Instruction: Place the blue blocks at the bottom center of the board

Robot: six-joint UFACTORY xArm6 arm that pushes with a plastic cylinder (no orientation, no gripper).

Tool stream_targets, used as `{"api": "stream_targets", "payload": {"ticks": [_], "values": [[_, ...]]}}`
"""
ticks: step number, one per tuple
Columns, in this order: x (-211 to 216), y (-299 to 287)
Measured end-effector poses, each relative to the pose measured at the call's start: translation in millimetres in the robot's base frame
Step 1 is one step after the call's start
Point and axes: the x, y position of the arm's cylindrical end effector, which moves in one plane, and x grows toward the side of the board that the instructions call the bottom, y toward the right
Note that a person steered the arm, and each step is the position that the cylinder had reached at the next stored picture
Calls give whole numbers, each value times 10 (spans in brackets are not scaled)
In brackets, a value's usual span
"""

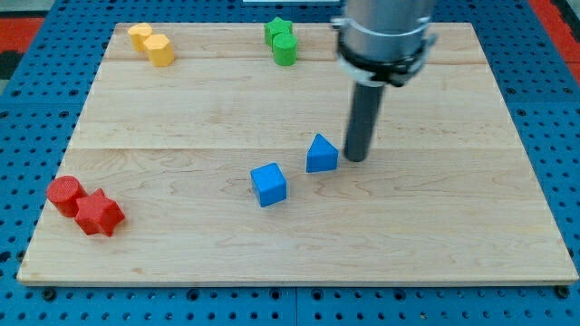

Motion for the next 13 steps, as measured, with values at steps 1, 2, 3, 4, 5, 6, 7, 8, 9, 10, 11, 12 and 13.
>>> {"api": "stream_targets", "payload": {"ticks": [1,2,3,4,5,6,7,8,9,10,11,12,13], "values": [[-9,-652],[-53,-1070],[-194,-1158],[-429,-1495],[-283,-1730],[-186,-1265],[-41,-991],[-7,-761],[285,-890],[640,-1066],[624,-1048],[728,-1734],[1152,-1384]]}}
